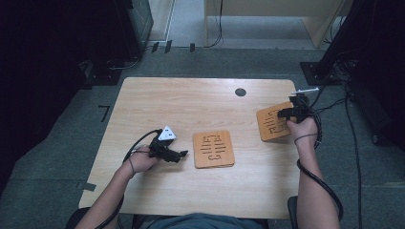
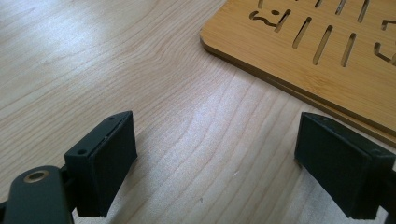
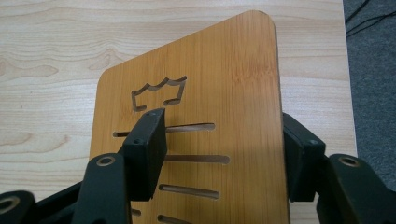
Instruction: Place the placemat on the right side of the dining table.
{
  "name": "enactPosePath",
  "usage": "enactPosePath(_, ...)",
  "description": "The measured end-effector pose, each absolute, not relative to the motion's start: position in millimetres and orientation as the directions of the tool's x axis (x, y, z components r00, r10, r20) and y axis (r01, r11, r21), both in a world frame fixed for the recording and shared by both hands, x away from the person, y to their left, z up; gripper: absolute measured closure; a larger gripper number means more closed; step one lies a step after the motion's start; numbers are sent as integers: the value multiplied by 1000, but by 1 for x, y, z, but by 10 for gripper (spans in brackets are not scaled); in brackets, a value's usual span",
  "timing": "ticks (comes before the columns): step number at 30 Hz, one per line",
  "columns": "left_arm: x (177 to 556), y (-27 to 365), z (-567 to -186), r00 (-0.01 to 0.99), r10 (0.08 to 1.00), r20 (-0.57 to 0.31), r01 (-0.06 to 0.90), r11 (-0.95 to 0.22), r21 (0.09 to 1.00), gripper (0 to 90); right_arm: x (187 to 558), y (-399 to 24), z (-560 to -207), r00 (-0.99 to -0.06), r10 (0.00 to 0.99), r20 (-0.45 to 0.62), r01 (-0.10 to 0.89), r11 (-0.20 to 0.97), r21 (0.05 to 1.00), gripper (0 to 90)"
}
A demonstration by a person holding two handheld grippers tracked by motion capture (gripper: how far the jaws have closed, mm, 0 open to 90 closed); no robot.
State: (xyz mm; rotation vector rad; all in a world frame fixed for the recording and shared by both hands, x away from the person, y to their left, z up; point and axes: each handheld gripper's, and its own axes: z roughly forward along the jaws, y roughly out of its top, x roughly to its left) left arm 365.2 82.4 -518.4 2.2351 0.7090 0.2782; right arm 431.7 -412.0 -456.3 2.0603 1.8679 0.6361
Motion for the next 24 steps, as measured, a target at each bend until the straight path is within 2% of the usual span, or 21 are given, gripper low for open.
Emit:
enactPosePath(13, 365, 82, -518, 822, 569, -18, 402, -557, 726, 118, 436, -413, -464, 54, 992, 116, 854, -106, 509, 361)
enactPosePath(24, 365, 82, -518, 820, 572, -18, 404, -556, 726, 118, 440, -416, -472, 63, 987, 146, 855, -129, 502, 344)
